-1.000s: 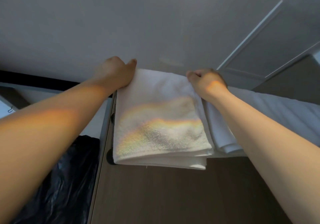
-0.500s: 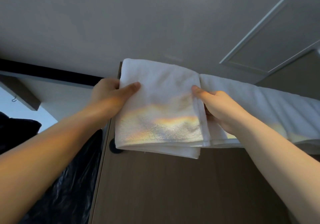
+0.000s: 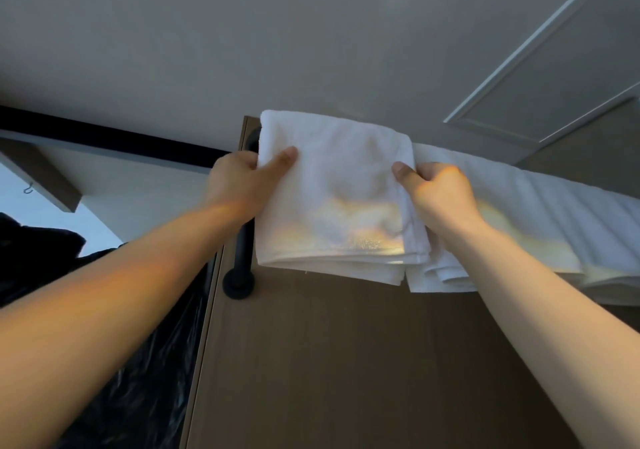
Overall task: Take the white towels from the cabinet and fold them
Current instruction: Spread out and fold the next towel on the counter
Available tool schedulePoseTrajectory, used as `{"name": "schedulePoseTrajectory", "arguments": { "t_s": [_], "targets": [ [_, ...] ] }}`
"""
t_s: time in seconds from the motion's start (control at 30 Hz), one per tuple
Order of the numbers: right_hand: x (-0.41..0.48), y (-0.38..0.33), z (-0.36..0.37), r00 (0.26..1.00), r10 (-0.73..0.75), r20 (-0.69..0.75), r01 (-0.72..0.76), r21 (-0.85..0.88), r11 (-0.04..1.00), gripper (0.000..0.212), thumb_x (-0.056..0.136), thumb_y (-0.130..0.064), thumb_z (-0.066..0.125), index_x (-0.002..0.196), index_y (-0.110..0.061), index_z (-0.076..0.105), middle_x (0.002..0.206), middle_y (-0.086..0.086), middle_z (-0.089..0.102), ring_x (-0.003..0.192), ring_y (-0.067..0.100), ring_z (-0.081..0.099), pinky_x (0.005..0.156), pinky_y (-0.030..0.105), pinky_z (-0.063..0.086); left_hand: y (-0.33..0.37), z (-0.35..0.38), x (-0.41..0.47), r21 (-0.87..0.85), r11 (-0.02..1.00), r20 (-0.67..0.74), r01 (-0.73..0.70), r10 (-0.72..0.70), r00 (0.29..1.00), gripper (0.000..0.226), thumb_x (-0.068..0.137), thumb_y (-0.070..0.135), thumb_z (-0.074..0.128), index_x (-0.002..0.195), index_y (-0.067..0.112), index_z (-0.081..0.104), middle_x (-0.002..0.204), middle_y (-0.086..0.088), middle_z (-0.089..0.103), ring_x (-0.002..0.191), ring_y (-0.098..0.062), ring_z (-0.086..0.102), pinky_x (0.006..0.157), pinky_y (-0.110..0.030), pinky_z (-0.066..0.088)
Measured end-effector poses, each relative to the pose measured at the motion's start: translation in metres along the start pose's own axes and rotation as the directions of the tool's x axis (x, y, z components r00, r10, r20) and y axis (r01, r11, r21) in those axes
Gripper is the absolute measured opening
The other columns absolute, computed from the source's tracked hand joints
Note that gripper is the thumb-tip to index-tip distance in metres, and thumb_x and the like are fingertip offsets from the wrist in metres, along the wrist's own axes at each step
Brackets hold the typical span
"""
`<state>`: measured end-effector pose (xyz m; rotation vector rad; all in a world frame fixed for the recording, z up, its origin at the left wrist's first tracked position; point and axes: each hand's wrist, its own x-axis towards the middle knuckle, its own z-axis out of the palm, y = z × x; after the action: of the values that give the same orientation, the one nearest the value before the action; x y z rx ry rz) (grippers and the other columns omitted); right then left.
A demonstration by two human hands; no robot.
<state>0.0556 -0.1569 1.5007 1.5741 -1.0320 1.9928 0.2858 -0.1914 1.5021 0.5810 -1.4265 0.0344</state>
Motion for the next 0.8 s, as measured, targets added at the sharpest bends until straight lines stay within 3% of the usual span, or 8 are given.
{"name": "schedulePoseTrajectory", "arguments": {
  "t_s": [0.07, 0.2, 0.27, 0.37, 0.43, 0.67, 0.73, 0.8],
  "targets": [
    [-0.011, 0.004, -0.004, 0.997, 0.047, 0.064, -0.047, 0.010, 0.999, 0.052, 0.095, -0.039, 0.058, 0.059, -0.016, 0.029, 0.051, -0.004, 0.027, 0.048, 0.017, 0.028, 0.043, 0.024, 0.022, -0.007, -0.004, -0.006, -0.130, 0.987, 0.191, 0.095, -0.069, 0.979, 0.051, 0.082, 0.062, 0.060, 0.095, 0.014, 0.070, 0.093, 0.002, 0.074, 0.083, -0.017, 0.072, 0.071, -0.032, 0.057],
    [-0.044, 0.017, -0.006, 0.954, 0.174, 0.246, -0.195, 0.065, 0.979, 0.039, 0.095, -0.054, 0.048, 0.085, -0.018, 0.056, 0.080, -0.009, 0.058, 0.073, 0.008, 0.054, 0.063, 0.026, 0.042, -0.019, -0.006, -0.017, -0.320, 0.879, 0.501, 0.354, -0.160, 0.850, 0.065, 0.075, 0.065, 0.066, 0.120, 0.018, 0.063, 0.114, 0.001, 0.071, 0.104, -0.023, 0.068, 0.098, -0.044, 0.048],
    [-0.061, 0.022, -0.004, 0.931, 0.204, 0.304, -0.238, 0.079, 0.968, 0.043, 0.096, -0.059, 0.041, 0.100, -0.018, 0.055, 0.090, -0.006, 0.062, 0.083, 0.009, 0.060, 0.073, 0.031, 0.049, -0.023, -0.006, -0.021, -0.318, 0.878, 0.531, 0.358, -0.148, 0.835, 0.066, 0.075, 0.065, 0.065, 0.122, 0.019, 0.062, 0.115, 0.002, 0.071, 0.106, -0.023, 0.068, 0.099, -0.045, 0.048],
    [-0.073, 0.025, -0.001, 0.963, 0.101, 0.248, -0.098, -0.025, 0.995, 0.049, 0.098, -0.059, 0.031, 0.094, -0.015, 0.052, 0.075, 0.003, 0.063, 0.070, 0.016, 0.065, 0.069, 0.032, 0.049, -0.023, -0.005, -0.031, -0.315, 0.889, 0.521, 0.333, -0.131, 0.843, 0.063, 0.072, 0.063, 0.067, 0.115, 0.018, 0.064, 0.108, 0.002, 0.073, 0.098, -0.020, 0.071, 0.089, -0.041, 0.054],
    [-0.076, 0.025, 0.001, 0.981, 0.041, 0.187, -0.023, -0.101, 0.995, 0.049, 0.099, -0.056, 0.027, 0.096, -0.012, 0.048, 0.081, 0.005, 0.059, 0.079, 0.022, 0.062, 0.071, 0.037, 0.047, -0.023, -0.005, -0.038, -0.325, 0.890, 0.513, 0.320, -0.119, 0.850, 0.064, 0.069, 0.062, 0.071, 0.113, 0.017, 0.065, 0.104, 0.001, 0.074, 0.093, -0.020, 0.072, 0.081, -0.038, 0.057],
    [-0.060, 0.006, 0.002, 0.997, -0.062, -0.047, 0.059, -0.061, 0.996, 0.026, 0.103, -0.033, 0.042, 0.117, -0.011, 0.041, 0.095, -0.005, 0.050, 0.094, 0.022, 0.051, 0.078, 0.040, 0.042, -0.026, -0.008, -0.054, -0.320, 0.906, 0.500, 0.278, -0.088, 0.862, 0.050, 0.075, 0.056, 0.072, 0.104, 0.015, 0.072, 0.102, -0.002, 0.075, 0.095, -0.020, 0.072, 0.089, -0.043, 0.056],
    [-0.057, 0.003, 0.003, 1.000, -0.027, -0.016, 0.026, -0.063, 0.998, 0.024, 0.101, -0.033, 0.045, 0.109, -0.011, 0.051, 0.097, 0.000, 0.055, 0.093, 0.023, 0.052, 0.079, 0.041, 0.044, -0.026, -0.010, -0.055, -0.317, 0.901, 0.525, 0.294, -0.091, 0.846, 0.048, 0.078, 0.056, 0.069, 0.106, 0.017, 0.071, 0.104, -0.001, 0.074, 0.098, -0.020, 0.071, 0.089, -0.042, 0.055],
    [-0.061, 0.003, 0.003, 1.000, -0.001, 0.009, 0.001, -0.027, 1.000, 0.030, 0.100, -0.034, 0.046, 0.078, -0.014, 0.048, 0.075, -0.002, 0.049, 0.076, 0.022, 0.046, 0.062, 0.034, 0.037, -0.025, -0.011, -0.055, -0.326, 0.892, 0.545, 0.314, -0.094, 0.833, 0.044, 0.082, 0.054, 0.065, 0.110, 0.020, 0.068, 0.107, 0.000, 0.074, 0.099, -0.019, 0.070, 0.086, -0.040, 0.055]
  ]
}}
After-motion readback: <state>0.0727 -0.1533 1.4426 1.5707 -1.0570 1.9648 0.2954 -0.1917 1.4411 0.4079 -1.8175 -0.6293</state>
